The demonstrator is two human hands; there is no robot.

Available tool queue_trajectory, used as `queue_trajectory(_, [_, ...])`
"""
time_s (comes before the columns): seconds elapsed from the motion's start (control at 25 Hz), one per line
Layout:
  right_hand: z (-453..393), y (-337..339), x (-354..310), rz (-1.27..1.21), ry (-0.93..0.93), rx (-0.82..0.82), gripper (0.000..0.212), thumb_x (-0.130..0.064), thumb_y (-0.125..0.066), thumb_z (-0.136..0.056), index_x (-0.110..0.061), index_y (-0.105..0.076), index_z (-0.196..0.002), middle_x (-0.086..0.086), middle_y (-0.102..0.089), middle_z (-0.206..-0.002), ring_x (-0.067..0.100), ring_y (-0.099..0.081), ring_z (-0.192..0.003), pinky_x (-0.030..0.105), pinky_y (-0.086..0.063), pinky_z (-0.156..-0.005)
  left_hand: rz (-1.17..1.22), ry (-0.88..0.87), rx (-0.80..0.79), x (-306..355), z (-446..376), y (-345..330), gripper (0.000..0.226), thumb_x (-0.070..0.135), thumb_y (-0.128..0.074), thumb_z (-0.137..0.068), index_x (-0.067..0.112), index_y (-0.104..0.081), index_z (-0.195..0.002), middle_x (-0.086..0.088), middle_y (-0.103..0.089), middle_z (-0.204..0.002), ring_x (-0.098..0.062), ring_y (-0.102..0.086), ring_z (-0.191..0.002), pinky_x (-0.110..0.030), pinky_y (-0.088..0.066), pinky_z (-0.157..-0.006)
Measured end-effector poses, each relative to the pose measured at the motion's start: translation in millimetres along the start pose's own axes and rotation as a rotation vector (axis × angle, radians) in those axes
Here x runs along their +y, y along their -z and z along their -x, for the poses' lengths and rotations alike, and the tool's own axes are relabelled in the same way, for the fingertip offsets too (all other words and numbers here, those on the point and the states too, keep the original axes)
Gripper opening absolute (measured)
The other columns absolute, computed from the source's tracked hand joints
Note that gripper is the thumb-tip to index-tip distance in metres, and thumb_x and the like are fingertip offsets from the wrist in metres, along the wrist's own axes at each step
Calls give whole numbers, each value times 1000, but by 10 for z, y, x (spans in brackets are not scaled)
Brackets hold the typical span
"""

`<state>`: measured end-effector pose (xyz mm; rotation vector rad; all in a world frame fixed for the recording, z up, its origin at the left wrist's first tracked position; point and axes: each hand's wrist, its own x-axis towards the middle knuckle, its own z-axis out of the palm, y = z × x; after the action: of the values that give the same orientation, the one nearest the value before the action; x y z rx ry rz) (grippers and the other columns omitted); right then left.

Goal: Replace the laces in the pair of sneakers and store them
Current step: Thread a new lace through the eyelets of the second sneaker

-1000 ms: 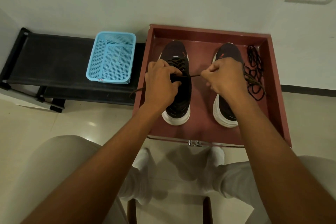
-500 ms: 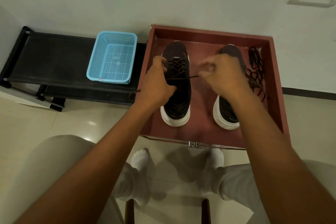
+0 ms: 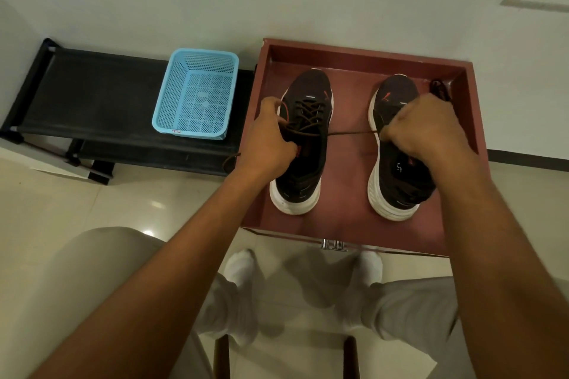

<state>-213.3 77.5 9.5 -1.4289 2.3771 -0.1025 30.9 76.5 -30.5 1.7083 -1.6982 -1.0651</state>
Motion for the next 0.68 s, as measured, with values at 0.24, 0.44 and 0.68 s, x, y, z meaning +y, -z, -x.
queue_trajectory(0.24, [267,-173,-345,-203,348,-77,14,-28,-74,-90,-26,-79,-104,-10,-68,-95,11,-63,-89,28,-51,-86,17,19,-78,35,-17,65,65,3,-77,-81,16,-48,-137,4,-60,-114,-13,-64,-104,-26,-53,-86])
queue_trajectory(0.44, [339,-369,-410,-314,370,-80,12,-23,-71,-92,-21,-80,-85,-9,-66,-67,9,-63,-66,31,-53,-72,-23,-12,-37,27,-6,31,48,2,-69,-84,14,-56,-128,17,-56,-99,-9,-62,-99,-30,-54,-94])
queue_trajectory(0.68, [193,-91,-167,-87,154,-124,26,-23,-70,-86,-9,-69,-64,6,-65,-68,24,-63,-67,29,-48,-59,-5,45,-77,19,-21,59,45,2,-70,-86,15,-56,-128,7,-61,-109,-15,-64,-107,-29,-53,-96])
